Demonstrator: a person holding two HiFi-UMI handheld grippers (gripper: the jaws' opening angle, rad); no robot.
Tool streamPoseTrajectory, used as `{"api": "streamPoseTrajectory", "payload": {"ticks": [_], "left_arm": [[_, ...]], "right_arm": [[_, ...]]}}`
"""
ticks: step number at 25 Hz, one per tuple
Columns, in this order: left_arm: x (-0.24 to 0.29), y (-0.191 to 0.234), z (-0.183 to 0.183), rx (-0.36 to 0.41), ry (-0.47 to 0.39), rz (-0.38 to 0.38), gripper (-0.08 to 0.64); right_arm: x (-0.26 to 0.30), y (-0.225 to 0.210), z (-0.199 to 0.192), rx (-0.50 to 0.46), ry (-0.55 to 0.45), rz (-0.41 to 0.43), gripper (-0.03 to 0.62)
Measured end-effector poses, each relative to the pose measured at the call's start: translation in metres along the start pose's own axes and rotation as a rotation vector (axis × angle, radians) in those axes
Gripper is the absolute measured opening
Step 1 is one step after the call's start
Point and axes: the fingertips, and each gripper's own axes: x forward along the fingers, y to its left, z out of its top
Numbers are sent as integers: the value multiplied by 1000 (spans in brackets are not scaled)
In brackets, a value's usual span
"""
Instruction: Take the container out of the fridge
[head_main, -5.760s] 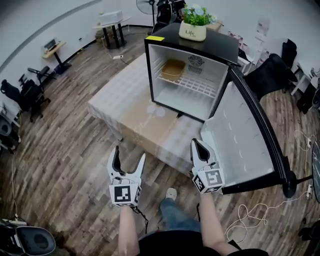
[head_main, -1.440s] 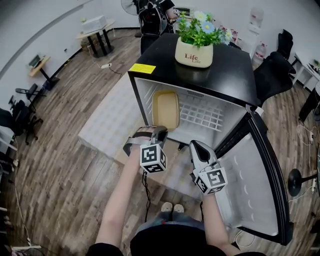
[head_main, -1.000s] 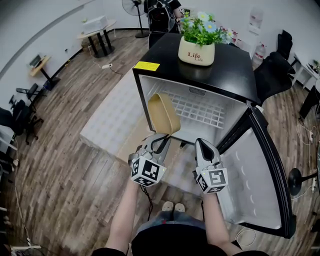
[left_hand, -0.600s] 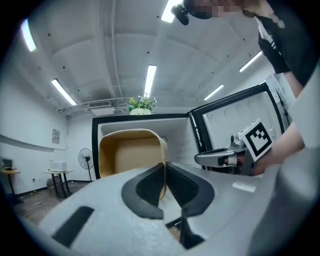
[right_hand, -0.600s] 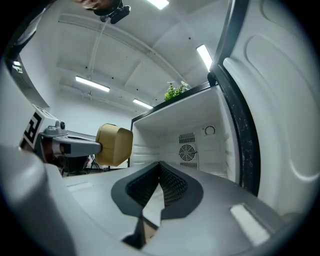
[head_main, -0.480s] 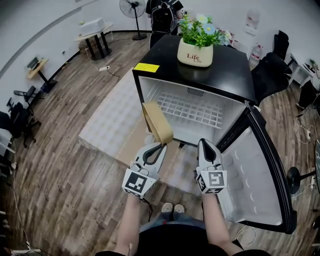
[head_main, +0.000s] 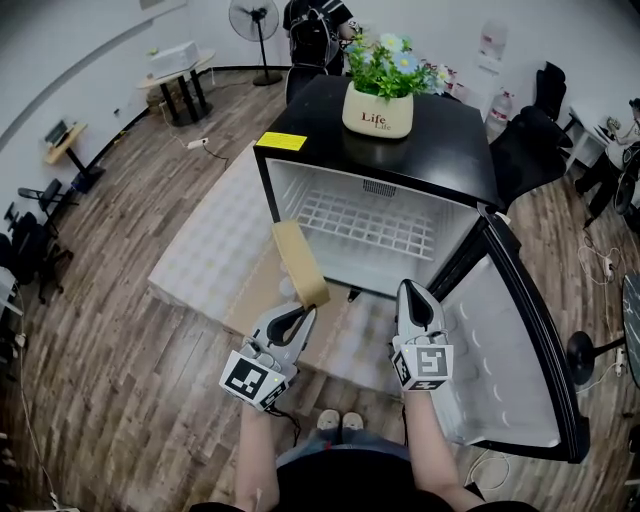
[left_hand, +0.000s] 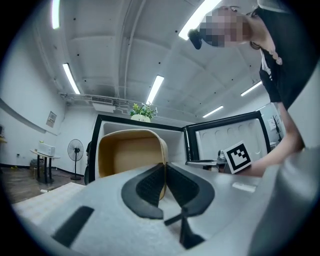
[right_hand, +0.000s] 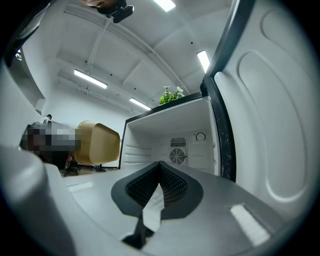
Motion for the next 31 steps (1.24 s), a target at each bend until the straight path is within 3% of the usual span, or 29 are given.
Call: {"api": "streamPoseTrajectory", "payload": {"ticks": [5,20,31], "left_arm": [[1,-3,-1,14,10,-1,20],[6,7,4,29,-6,105,20],[4,13,6,26,-9,115,20]], "right_arm": [[-3,-3,1,-15,3,-1,6],[-7,2,-1,-9,3,34,6],[-6,6,0,-1,3,40,6]]}}
